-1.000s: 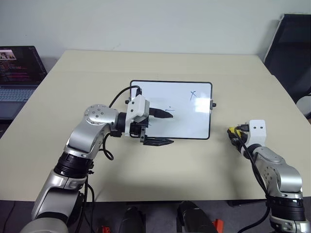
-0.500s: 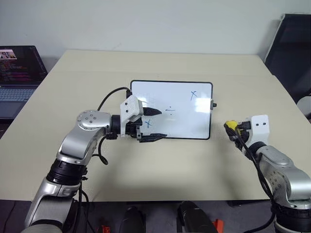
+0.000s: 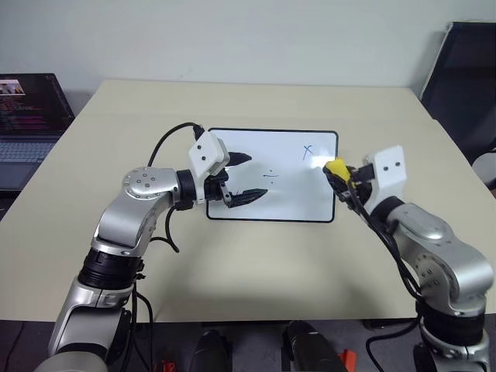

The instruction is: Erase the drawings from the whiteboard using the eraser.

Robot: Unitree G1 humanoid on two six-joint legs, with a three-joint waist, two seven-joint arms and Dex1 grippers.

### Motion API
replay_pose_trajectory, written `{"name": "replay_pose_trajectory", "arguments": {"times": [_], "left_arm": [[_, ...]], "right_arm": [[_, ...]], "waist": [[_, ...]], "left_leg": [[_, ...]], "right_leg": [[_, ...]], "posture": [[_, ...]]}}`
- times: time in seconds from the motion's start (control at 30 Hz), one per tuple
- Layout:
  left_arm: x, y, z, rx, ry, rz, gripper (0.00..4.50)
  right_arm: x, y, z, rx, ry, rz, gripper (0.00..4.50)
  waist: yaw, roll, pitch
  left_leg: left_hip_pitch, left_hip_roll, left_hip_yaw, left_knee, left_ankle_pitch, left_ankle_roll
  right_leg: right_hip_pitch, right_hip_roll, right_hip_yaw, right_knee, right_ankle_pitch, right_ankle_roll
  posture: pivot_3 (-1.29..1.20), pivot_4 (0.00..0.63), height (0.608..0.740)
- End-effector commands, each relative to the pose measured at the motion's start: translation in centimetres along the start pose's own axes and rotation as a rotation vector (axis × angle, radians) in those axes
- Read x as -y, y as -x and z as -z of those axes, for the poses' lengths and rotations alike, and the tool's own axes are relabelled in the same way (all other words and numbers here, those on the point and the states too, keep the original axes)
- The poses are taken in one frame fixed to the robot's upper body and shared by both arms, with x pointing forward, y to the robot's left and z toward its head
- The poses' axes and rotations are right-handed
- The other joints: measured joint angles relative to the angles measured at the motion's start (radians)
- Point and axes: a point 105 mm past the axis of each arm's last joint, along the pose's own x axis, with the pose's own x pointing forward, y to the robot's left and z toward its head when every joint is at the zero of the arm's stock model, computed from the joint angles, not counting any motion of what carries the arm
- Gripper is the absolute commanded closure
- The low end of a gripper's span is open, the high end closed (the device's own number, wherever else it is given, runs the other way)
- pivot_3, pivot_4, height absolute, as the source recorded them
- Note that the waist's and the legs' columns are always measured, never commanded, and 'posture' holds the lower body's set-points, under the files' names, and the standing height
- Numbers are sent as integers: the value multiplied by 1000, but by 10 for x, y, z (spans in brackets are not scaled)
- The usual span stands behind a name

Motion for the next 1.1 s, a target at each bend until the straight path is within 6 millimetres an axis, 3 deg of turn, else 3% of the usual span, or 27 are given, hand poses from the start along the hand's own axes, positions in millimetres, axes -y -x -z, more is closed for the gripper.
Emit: {"name": "replay_pose_trajectory", "arguments": {"times": [0.03,0.23,0.47,0.57,0.73,0.87,0.93,1.1], "left_arm": [[-8,3,-14,24,-35,-42,0],[-11,4,-13,19,-34,-62,0],[-9,7,-11,10,-38,-66,0],[-10,9,-10,4,-40,-73,0],[-15,14,-5,-8,-36,-95,0],[-19,20,6,-38,-26,-106,0],[-18,22,9,-47,-22,-97,0],[-14,20,7,-44,-24,-90,0]], "right_arm": [[-2,-16,-16,61,60,5,3200],[9,-51,-20,80,160,66,3200],[8,-71,-15,61,211,46,3200],[-4,-73,4,-30,245,-47,3200],[-11,-68,19,-105,310,-119,3200],[22,-78,-5,-23,373,83,3200],[29,-79,-7,-21,388,112,3200],[8,-74,21,-131,359,-49,3200]], "waist": [[0,0,0],[0,0,0],[0,1,0],[0,1,0],[-1,1,0],[-2,1,0],[-3,1,0],[-2,0,0]], "left_leg": [[0,0,0,0,0,0],[0,0,0,0,0,0],[0,0,0,-1,0,0],[0,0,0,-2,0,0],[0,0,0,0,0,0],[0,0,0,2,0,0],[0,0,0,3,0,0],[0,0,0,4,0,0]], "right_leg": [[0,0,0,0,0,0],[0,0,0,0,1,1],[-1,0,-1,0,1,1],[-1,0,-1,0,1,0],[0,0,-1,1,1,2],[0,0,-1,1,1,2],[0,0,0,1,2,3],[1,0,-1,1,2,3]], "posture": [[0,150,740],[0,150,740],[0,150,740],[0,150,740],[0,150,740],[0,150,740],[0,150,740],[0,150,740]]}}
